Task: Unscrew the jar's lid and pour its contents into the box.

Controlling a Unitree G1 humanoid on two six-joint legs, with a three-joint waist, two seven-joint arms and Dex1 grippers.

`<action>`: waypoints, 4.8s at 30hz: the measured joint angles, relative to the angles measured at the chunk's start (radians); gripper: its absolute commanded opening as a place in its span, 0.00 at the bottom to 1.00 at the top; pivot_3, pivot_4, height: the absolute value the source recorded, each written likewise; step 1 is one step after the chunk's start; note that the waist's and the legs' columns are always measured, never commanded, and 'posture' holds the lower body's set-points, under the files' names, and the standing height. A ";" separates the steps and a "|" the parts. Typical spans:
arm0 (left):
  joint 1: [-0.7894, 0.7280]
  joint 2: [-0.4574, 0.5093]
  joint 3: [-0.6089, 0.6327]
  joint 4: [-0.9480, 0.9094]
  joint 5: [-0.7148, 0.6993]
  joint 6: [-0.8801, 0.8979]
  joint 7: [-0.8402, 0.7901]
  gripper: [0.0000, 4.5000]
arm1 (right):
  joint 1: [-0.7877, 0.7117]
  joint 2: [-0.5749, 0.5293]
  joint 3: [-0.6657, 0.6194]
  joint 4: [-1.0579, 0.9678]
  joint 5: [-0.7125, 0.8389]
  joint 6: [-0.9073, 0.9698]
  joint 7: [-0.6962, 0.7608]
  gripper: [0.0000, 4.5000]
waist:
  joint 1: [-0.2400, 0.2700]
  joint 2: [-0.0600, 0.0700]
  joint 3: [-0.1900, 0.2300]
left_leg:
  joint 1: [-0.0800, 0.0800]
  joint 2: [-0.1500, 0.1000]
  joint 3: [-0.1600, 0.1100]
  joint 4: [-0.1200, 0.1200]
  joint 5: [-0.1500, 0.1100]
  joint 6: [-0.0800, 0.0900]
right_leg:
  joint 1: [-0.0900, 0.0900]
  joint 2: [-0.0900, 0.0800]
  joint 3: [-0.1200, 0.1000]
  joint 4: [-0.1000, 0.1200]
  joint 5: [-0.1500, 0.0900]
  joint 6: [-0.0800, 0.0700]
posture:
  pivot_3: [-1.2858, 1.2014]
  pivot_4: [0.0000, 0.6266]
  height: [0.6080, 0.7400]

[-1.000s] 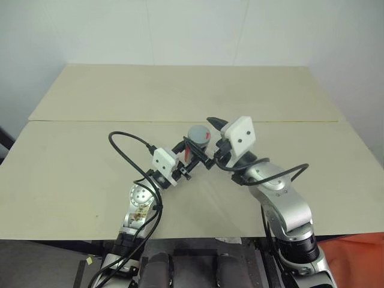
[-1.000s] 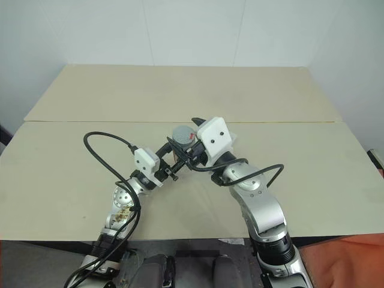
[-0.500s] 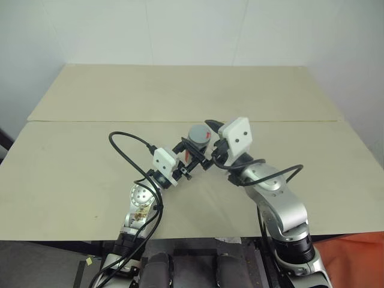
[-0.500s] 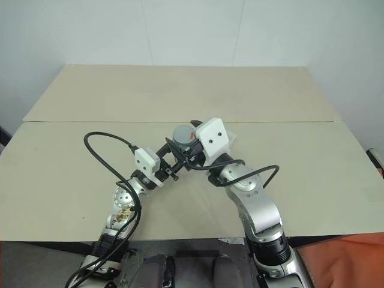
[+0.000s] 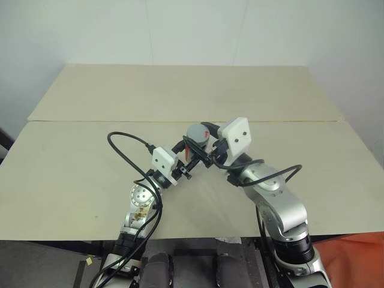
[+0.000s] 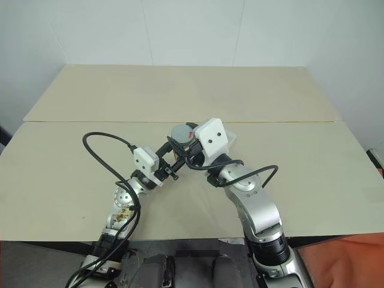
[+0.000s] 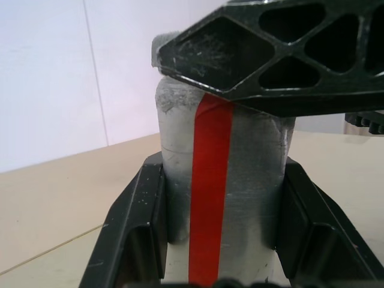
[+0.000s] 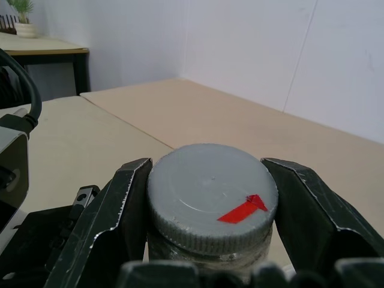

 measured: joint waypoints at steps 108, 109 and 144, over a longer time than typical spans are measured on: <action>0.045 0.024 -0.028 -0.075 -0.087 0.064 -0.160 0.43 | -0.123 -0.217 -0.040 0.018 0.084 -0.055 0.249 0.99 | 0.007 0.000 0.000 | 0.000 0.000 0.000 0.000 0.000 0.000 | 0.000 0.000 0.000 0.000 0.000 0.000 | 0.52 0.24 1.00; 0.045 0.025 -0.027 -0.073 -0.087 0.064 -0.161 0.43 | -0.119 -0.223 -0.042 0.011 0.085 -0.051 0.249 0.99 | 0.007 0.000 0.000 | 0.000 0.000 0.000 0.000 0.000 0.000 | 0.000 0.000 0.000 0.000 0.000 0.000 | 0.52 0.24 1.00; 0.044 0.025 -0.003 -0.050 -0.091 0.032 -0.181 0.43 | -0.039 -0.317 -0.162 -0.120 0.225 -0.007 0.278 0.99 | 0.003 0.000 0.000 | 0.001 0.000 0.000 0.000 0.000 0.000 | 0.001 0.000 0.000 0.000 0.000 0.000 | 0.52 0.24 1.00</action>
